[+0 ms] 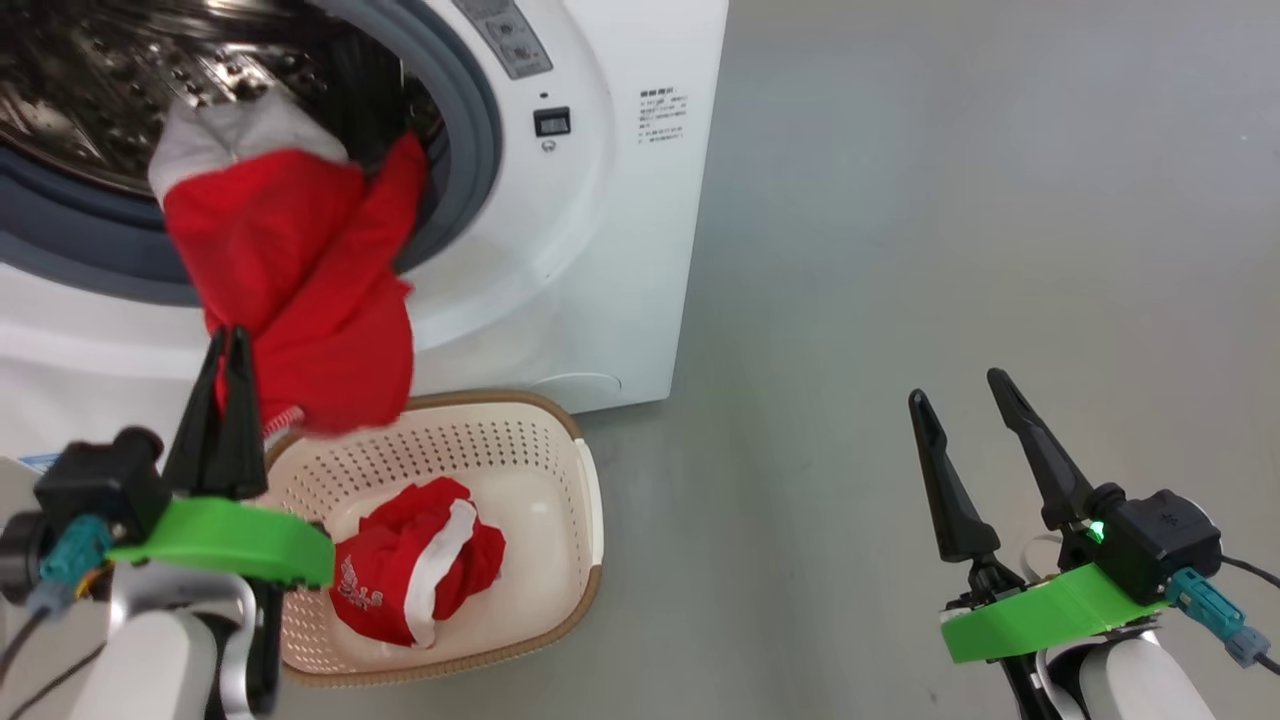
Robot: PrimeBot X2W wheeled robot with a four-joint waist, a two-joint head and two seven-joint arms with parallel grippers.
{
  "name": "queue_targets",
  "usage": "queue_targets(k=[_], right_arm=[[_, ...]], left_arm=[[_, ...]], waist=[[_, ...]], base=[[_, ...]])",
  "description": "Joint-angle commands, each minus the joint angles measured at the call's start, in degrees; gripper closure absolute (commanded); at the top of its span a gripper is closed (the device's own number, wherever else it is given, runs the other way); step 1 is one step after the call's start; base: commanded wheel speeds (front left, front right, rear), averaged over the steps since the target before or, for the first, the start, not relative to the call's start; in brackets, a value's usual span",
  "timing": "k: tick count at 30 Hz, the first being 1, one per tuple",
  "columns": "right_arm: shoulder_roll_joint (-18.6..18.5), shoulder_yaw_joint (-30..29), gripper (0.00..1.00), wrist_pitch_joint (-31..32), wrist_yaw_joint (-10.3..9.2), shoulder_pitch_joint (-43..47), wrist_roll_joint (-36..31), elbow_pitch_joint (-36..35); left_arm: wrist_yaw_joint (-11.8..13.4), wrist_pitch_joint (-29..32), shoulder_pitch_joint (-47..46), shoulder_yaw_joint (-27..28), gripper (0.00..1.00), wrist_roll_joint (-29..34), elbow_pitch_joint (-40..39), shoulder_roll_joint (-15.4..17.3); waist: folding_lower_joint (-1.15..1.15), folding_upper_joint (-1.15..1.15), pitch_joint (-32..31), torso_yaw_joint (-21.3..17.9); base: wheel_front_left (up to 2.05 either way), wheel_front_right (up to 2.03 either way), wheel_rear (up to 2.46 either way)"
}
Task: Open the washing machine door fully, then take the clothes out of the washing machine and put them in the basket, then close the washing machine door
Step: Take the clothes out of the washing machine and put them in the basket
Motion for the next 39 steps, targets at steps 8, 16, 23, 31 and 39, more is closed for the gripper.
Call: queue_targets(k=[8,16,23,31,39], right_arm=[[-0.37,0.70,0.00,-0.36,0.35,0.58,-0.36,-1.47],[-0.37,0.56,0.00,-0.36,0.35,1.09,-0.50,-1.76],[-0.37,0.21,0.00,-0.36,0.35,1.57,-0.81,-2.04],[-0.37,0.01,0.00,-0.36,0.35,1.70,-1.35,-2.17],[-0.37,0.74,0.00,-0.36,0.35,1.00,-1.44,-2.25]], left_arm=[[3.05,2.87,6.65,1.68,1.00,-0.02,-12.28,1.85],[4.41,4.77,10.70,1.07,1.00,-0.14,-17.58,1.73],[5.72,5.61,13.30,1.10,1.00,-0.21,-21.38,1.63],[6.25,6.49,13.71,0.31,1.00,0.33,-23.05,1.81],[5.28,5.28,10.10,-1.98,1.00,0.85,-14.94,0.61]], waist=[[0.00,0.00,-2.61,0.52],[0.00,0.00,-3.38,0.38],[0.00,0.00,-3.26,-0.06],[0.00,0.00,-2.44,0.31],[0.00,0.00,-0.69,0.64]], base=[[0.00,0.00,0.00],[0.00,0.00,0.00],[0.00,0.00,0.00],[0.00,0.00,0.00],[0.00,0.00,0.00]])
